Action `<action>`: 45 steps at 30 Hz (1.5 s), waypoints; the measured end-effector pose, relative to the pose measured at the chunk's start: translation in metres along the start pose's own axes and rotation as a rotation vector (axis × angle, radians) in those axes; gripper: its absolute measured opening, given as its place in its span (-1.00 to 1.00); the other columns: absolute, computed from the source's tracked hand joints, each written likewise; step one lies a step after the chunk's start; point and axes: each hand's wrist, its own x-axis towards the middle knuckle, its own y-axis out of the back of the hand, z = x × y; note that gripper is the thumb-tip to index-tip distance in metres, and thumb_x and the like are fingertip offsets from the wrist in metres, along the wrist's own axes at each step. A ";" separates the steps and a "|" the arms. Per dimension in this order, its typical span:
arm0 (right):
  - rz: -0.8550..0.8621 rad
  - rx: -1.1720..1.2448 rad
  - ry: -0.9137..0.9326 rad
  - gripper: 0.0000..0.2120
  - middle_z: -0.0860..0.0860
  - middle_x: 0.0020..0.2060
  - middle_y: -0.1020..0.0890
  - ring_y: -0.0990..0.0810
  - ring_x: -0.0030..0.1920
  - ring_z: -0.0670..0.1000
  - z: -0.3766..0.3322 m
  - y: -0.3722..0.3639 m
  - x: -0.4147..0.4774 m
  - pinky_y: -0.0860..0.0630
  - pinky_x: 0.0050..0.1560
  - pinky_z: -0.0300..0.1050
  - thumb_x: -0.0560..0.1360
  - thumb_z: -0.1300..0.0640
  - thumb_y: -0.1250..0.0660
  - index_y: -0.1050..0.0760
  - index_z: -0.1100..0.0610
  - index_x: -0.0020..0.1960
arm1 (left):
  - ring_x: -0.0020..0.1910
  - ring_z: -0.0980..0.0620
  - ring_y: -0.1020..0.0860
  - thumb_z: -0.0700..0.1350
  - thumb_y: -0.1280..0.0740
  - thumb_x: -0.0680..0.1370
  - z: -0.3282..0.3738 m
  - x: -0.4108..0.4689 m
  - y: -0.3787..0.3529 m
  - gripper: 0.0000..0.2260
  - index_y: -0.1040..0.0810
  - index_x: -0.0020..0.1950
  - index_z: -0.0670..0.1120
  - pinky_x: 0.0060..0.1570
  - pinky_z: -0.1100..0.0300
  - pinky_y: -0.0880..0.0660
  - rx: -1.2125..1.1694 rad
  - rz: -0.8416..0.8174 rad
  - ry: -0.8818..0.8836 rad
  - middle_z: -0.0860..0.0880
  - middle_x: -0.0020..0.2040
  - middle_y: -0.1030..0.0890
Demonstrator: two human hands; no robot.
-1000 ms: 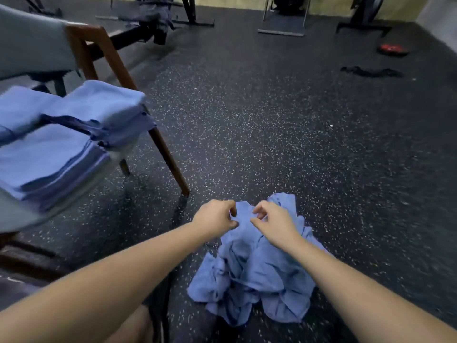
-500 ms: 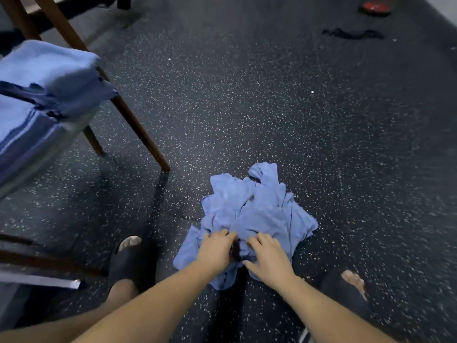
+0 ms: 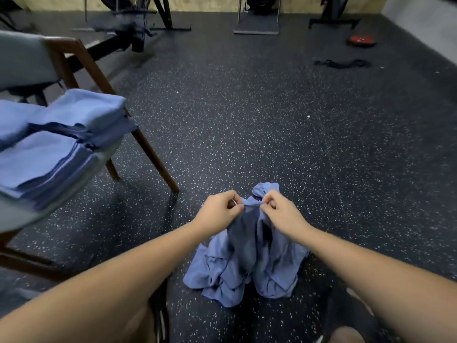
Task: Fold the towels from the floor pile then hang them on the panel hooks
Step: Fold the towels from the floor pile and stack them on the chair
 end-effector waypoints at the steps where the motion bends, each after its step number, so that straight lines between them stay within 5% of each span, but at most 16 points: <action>1: -0.006 -0.012 0.040 -0.91 -0.19 -0.47 -0.48 -0.37 -0.41 -0.18 -0.016 0.017 0.002 -0.32 -0.28 -0.15 0.66 0.17 -0.31 -0.46 0.04 -0.02 | -0.35 0.18 -0.59 -0.05 -0.45 0.61 0.013 0.002 0.015 -0.93 -0.62 -0.06 0.02 -0.26 0.18 -0.55 -0.021 0.008 -0.024 0.06 -0.25 -0.69; 6: -0.037 -0.114 0.209 -0.93 -0.09 -0.25 -0.60 -0.47 -0.29 -0.17 -0.088 0.099 0.000 -0.42 -0.17 -0.08 0.65 0.05 -0.31 -0.50 -0.10 0.00 | -0.30 0.30 -0.53 0.06 -0.54 0.57 0.070 0.010 0.093 -0.88 -0.68 -0.08 0.06 -0.22 0.33 -0.45 0.037 0.007 -0.168 0.18 -0.26 -0.67; 10: -0.010 -0.188 0.310 -0.94 -0.02 -0.12 -0.63 -0.52 -0.15 -0.05 -0.136 0.155 -0.004 -0.47 -0.04 0.02 0.66 0.04 -0.33 -0.52 -0.08 0.00 | -0.32 0.21 -0.59 0.10 -0.56 0.55 0.097 0.009 0.150 -0.87 -0.68 -0.07 0.11 -0.24 0.26 -0.53 0.248 -0.068 -0.255 0.15 -0.29 -0.65; 14: 0.100 -0.178 0.348 -0.96 0.08 -0.06 -0.65 -0.53 -0.10 -0.03 -0.168 0.196 -0.012 -0.46 -0.03 0.00 0.64 0.06 -0.36 -0.57 -0.03 0.01 | -0.26 0.17 -0.57 0.08 -0.53 0.57 0.109 0.002 0.195 -0.89 -0.70 -0.05 0.08 -0.18 0.17 -0.46 0.378 0.049 -0.274 0.13 -0.25 -0.66; 21: 0.161 -0.092 0.289 -0.94 -0.02 -0.19 -0.58 -0.47 -0.19 -0.04 -0.173 0.232 -0.019 -0.37 -0.15 -0.03 0.64 0.09 -0.39 -0.60 0.02 -0.01 | -0.12 0.10 -0.65 0.05 -0.50 0.60 0.110 -0.011 0.242 -0.92 -0.72 -0.06 0.09 -0.05 0.10 -0.54 0.332 0.237 -0.174 0.13 -0.16 -0.72; 31: -0.038 -0.246 0.139 -0.95 -0.06 -0.13 -0.69 -0.60 -0.10 0.01 -0.158 0.232 -0.021 -0.48 -0.08 -0.05 0.61 0.08 -0.46 -0.64 0.01 -0.03 | -0.12 -0.02 -0.67 0.05 -0.47 0.64 0.118 -0.021 0.253 -0.90 -0.68 -0.07 0.10 -0.11 0.04 -0.59 0.202 0.338 -0.150 0.07 -0.14 -0.72; 37: -0.070 -0.097 0.295 -0.78 -0.13 0.03 -0.74 -0.71 0.07 -0.10 -0.188 0.183 -0.039 -0.61 0.20 -0.05 0.53 -0.18 -0.53 -0.64 -0.12 0.09 | -0.11 0.14 -0.59 -0.04 -0.50 0.60 0.160 -0.025 0.216 -0.96 -0.71 -0.05 0.05 -0.05 0.25 -0.44 0.293 0.259 -0.354 0.13 -0.12 -0.68; 40: -0.120 0.065 0.385 -0.69 -0.11 0.07 -0.75 -0.72 0.11 -0.13 -0.200 0.159 -0.041 -0.60 0.30 -0.01 0.49 -0.12 -0.59 -0.63 -0.09 0.17 | -0.20 0.20 -0.53 -0.05 -0.53 0.56 0.176 -0.024 0.194 -0.96 -0.72 -0.03 0.01 -0.12 0.30 -0.35 0.381 0.193 -0.465 0.14 -0.18 -0.63; 42: -0.125 0.107 0.417 -0.71 -0.07 0.02 -0.76 -0.73 0.06 -0.06 -0.202 0.148 -0.039 -0.61 0.27 0.04 0.46 -0.11 -0.59 -0.64 -0.05 0.12 | -0.24 0.25 -0.51 -0.07 -0.55 0.54 0.182 -0.024 0.186 -0.93 -0.70 -0.03 0.03 -0.16 0.33 -0.37 0.284 0.189 -0.469 0.14 -0.22 -0.62; 45: -0.092 0.136 0.459 -0.80 -0.07 -0.17 -0.72 -0.59 -0.20 -0.09 -0.203 0.145 -0.038 -0.50 -0.05 -0.01 0.52 -0.06 -0.53 -0.64 0.04 0.02 | -0.25 0.22 -0.51 -0.07 -0.55 0.56 0.184 -0.023 0.179 -0.88 -0.62 -0.03 0.03 -0.17 0.30 -0.43 0.083 0.228 -0.452 0.11 -0.21 -0.63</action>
